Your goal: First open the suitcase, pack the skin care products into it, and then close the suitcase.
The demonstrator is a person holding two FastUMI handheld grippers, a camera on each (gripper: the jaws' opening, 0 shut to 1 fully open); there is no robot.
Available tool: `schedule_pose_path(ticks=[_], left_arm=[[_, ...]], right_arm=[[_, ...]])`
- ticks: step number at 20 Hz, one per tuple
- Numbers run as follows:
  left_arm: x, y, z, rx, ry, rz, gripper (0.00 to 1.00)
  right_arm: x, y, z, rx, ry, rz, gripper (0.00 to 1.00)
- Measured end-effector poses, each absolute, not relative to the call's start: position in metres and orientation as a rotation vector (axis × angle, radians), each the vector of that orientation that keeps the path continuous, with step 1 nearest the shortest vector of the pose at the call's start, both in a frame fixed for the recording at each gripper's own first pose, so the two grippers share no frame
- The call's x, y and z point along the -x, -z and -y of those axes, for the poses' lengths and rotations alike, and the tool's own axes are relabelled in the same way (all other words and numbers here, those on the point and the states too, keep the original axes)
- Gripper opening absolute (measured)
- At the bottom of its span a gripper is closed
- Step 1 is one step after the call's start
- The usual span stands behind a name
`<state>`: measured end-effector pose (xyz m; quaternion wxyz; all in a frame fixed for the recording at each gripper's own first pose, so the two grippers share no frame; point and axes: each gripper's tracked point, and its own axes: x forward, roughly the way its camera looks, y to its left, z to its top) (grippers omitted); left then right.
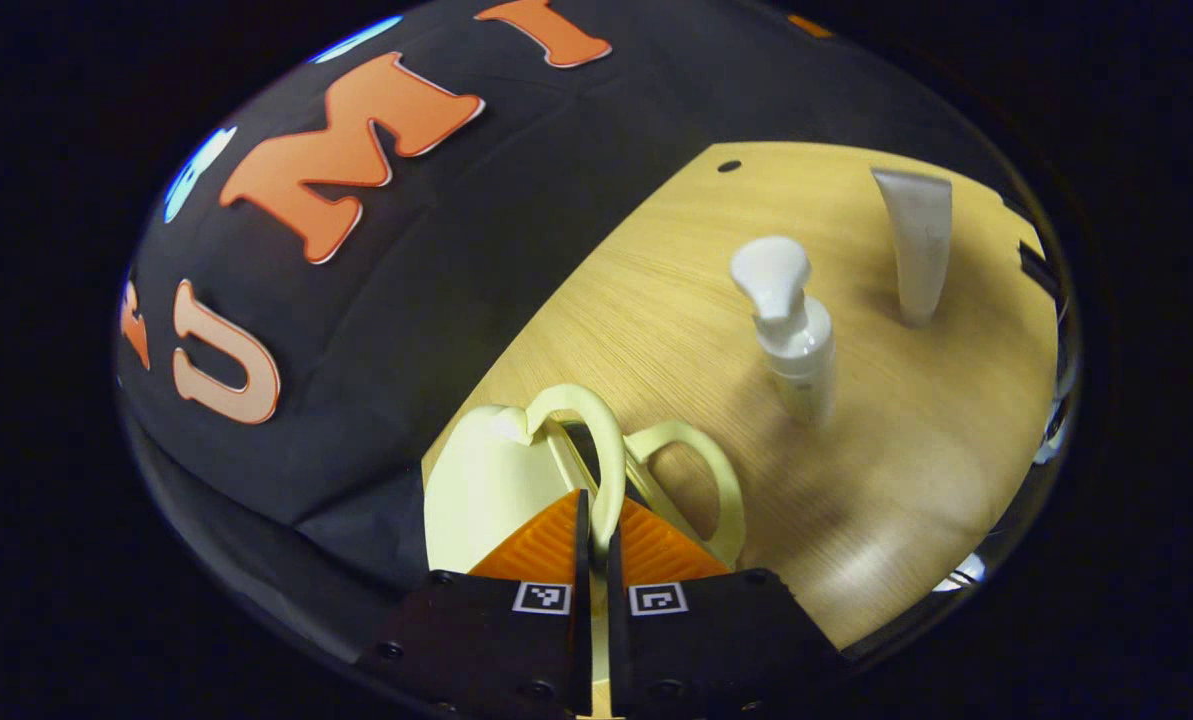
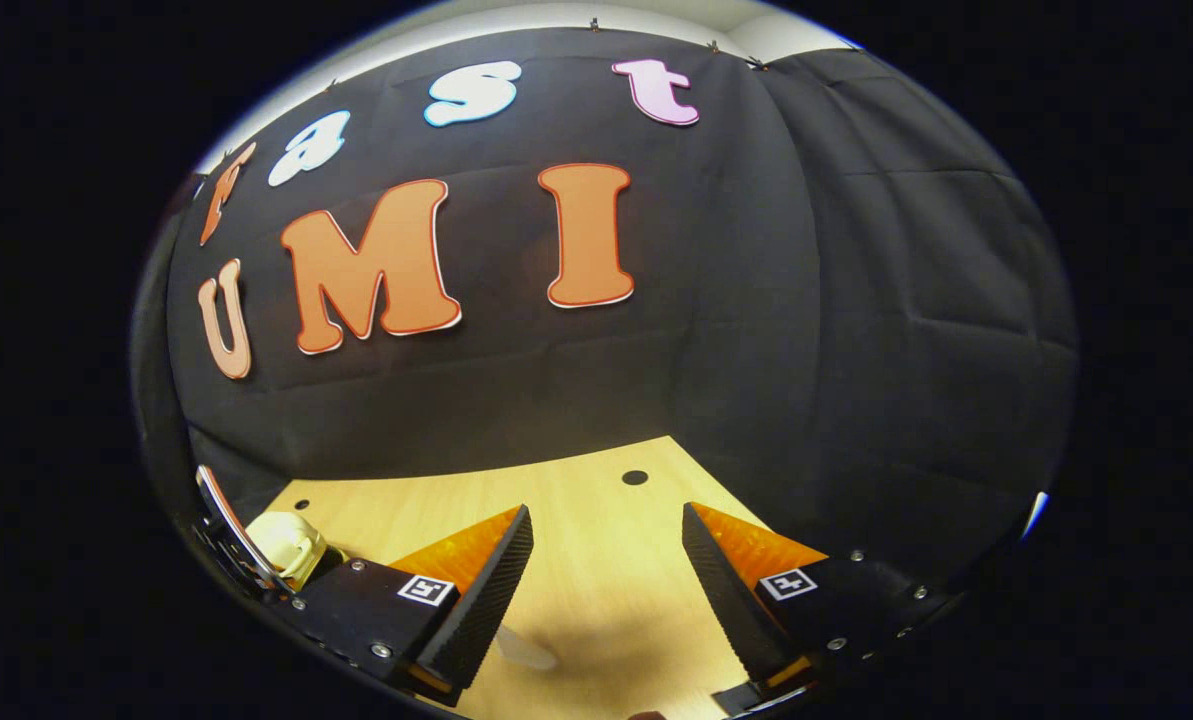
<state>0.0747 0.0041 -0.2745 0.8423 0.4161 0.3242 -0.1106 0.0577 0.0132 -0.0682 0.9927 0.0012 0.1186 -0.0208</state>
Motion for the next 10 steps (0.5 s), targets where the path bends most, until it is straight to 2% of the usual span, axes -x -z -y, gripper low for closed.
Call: schedule_pose_path(ticks=[5,6,7,8,9,10], left_arm=[[-0.096,0.217,-0.030,-0.661,0.264,-0.696,0.07],[-0.099,0.209,-0.036,-0.619,0.269,-0.695,0.07],[-0.102,0.201,-0.043,-0.575,0.266,-0.695,0.07],[-0.105,0.192,-0.051,-0.532,0.268,-0.687,0.07],[-0.108,0.184,-0.060,-0.489,0.273,-0.687,0.07],[-0.108,0.176,-0.068,-0.447,0.277,-0.684,0.07]], right_arm=[[-0.056,0.049,-0.042,-0.005,0.032,-0.196,0.95],[-0.055,0.046,-0.050,-0.011,0.029,-0.193,1.00],[-0.053,0.044,-0.058,-0.019,0.026,-0.190,0.95],[-0.052,0.041,-0.065,-0.025,0.025,-0.185,0.95],[-0.049,0.038,-0.073,-0.032,0.027,-0.180,1.00],[-0.048,0.035,-0.080,-0.039,0.031,-0.173,0.95]])
